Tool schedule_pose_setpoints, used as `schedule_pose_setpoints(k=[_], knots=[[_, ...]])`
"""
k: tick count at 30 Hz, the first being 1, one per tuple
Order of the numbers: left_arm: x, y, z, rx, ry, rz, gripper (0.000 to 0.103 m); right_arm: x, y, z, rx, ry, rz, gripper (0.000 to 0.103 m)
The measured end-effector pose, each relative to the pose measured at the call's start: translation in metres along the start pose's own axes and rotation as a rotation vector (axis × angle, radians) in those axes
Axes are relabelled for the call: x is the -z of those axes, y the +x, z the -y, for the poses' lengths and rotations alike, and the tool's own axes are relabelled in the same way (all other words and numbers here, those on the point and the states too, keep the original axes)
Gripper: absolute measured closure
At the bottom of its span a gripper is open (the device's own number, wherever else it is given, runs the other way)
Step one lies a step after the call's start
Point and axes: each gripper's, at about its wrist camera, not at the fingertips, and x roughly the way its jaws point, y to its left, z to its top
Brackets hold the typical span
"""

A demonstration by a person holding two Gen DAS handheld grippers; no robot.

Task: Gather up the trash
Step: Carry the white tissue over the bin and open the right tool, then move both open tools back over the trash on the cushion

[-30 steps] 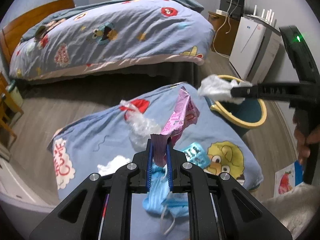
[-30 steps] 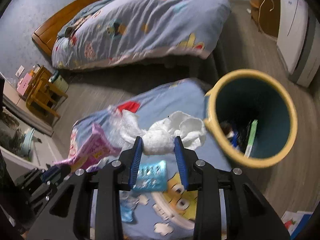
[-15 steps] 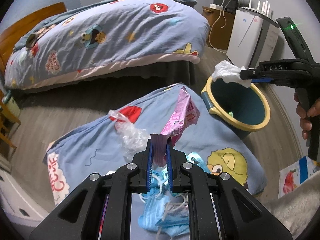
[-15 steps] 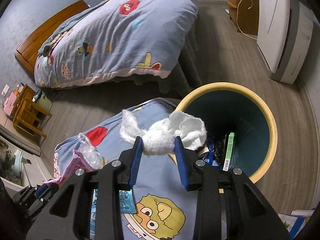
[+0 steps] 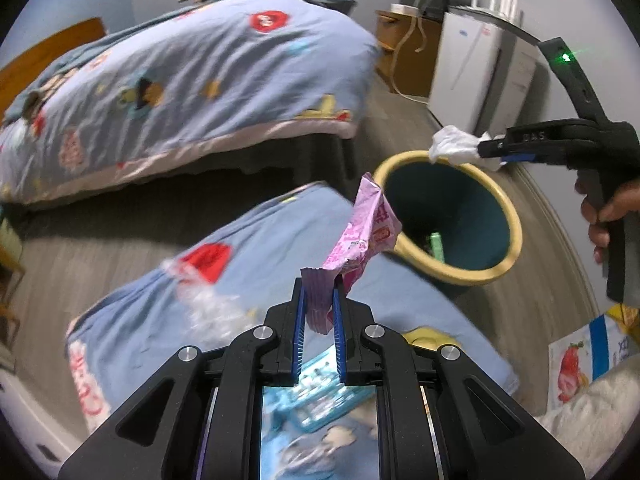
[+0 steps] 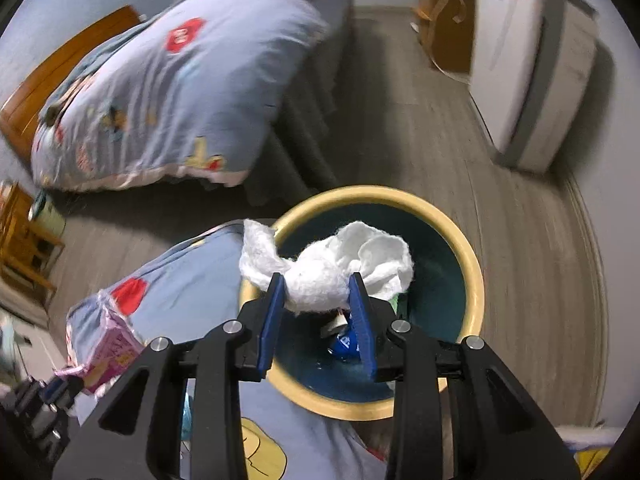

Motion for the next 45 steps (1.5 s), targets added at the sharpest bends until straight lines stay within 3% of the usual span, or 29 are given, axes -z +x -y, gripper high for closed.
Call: schedule_pose_setpoints(k=[5,14,17,20,21,24,28,34,45], knots=[[-0.016,0.032,0.034,0.06,0.012,-0.036,0.09,0.007,0.024,0.028,0.03,0.091,-0.063,0.07],[-0.041,0.085,0.076,0.082,0.07,-0.094,0.089,0.017,0.048,0.069,0.075,0.256,-0.109,0.069],[-0.045,0.088,0.083,0.088,0.093,-0.081,0.081,0.016,0.049,0.072,0.066,0.272,-0.108,0.067],[-0.047,0.089,0.086,0.081,0.098,-0.067,0.06,0.015,0.05,0.07,0.068,0.263,-0.108,0.056],[-0.048,0.089,0.085,0.083,0.095,-0.061,0.053,0.014,0.049,0.07,0.068,0.261,-0.105,0.051],[-0.047,0.086,0.083,0.075,0.089,-0.055,0.048,0.011,0.046,0.068,0.075,0.252,-0.091,0.04],[-0.046,0.076,0.073,0.059,0.069,-0.033,0.031,0.008,0.04,0.061,0.088,0.227,-0.071,0.024],[-0.04,0.057,0.051,0.022,0.018,-0.013,0.018,0.004,0.032,0.043,0.078,0.178,-0.046,0.007],[0.0,0.014,-0.011,-0.074,-0.076,-0.01,0.015,0.011,0.017,-0.014,0.015,0.078,-0.03,0.006]])
